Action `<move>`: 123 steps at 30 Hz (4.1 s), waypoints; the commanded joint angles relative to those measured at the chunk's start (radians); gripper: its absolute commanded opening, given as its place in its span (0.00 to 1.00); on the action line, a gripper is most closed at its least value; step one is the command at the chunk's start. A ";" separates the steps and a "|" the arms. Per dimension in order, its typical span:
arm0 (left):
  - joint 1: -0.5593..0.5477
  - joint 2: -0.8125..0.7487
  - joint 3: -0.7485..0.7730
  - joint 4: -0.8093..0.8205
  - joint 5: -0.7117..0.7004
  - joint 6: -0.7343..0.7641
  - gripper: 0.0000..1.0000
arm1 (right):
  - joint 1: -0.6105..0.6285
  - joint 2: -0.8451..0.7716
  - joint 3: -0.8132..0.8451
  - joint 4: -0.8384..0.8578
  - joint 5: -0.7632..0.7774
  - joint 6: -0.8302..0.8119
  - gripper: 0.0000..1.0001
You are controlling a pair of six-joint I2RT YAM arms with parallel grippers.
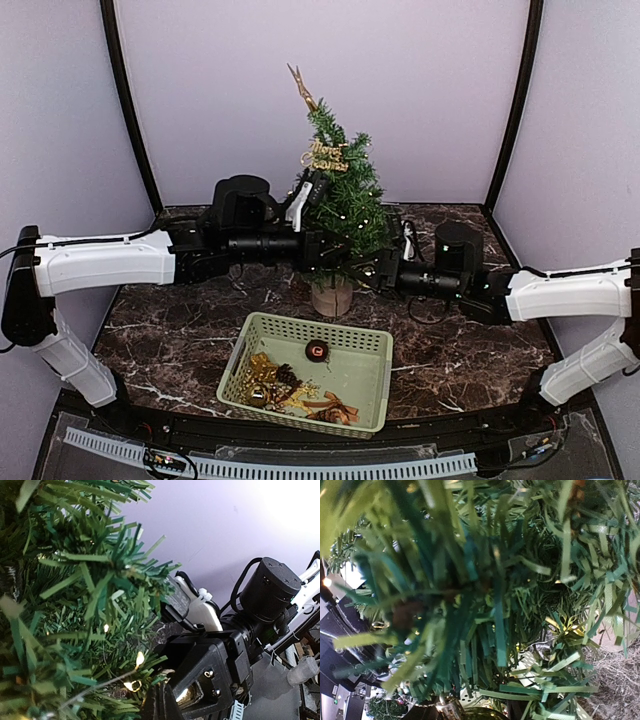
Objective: Decorate the small christmas tree
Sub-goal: Hang the ornament ball on the branch.
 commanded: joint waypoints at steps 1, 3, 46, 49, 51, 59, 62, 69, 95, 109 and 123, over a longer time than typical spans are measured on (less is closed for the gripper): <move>0.004 0.001 0.027 -0.020 -0.032 0.017 0.00 | -0.011 0.011 0.000 0.075 0.006 0.030 0.39; 0.002 -0.004 0.027 -0.018 -0.030 0.020 0.00 | -0.012 0.011 -0.004 0.088 0.004 0.032 0.40; -0.070 0.028 0.133 -0.095 -0.188 0.170 0.00 | -0.037 -0.025 -0.035 0.108 0.046 -0.005 0.39; -0.070 0.042 0.144 -0.103 -0.200 0.175 0.00 | -0.037 -0.039 -0.031 0.088 0.061 -0.014 0.39; -0.070 0.054 0.157 -0.113 -0.208 0.180 0.00 | -0.037 -0.042 -0.032 0.084 0.068 -0.015 0.39; -0.072 0.087 0.186 -0.114 -0.228 0.195 0.00 | -0.037 -0.041 -0.048 0.102 0.077 -0.003 0.39; -0.072 0.093 0.187 -0.116 -0.233 0.200 0.00 | -0.038 -0.039 -0.059 0.112 0.086 0.006 0.39; -0.074 0.108 0.190 -0.126 -0.264 0.203 0.00 | -0.040 -0.017 -0.066 0.139 0.082 0.022 0.39; -0.081 0.140 0.203 -0.159 -0.336 0.223 0.02 | -0.046 0.006 -0.074 0.171 0.075 0.022 0.46; -0.082 0.089 0.162 -0.124 -0.308 0.214 0.23 | -0.046 -0.078 -0.098 0.091 0.098 -0.011 0.70; -0.082 -0.011 0.085 -0.075 -0.235 0.198 0.43 | -0.046 -0.154 -0.121 0.031 0.134 -0.039 0.86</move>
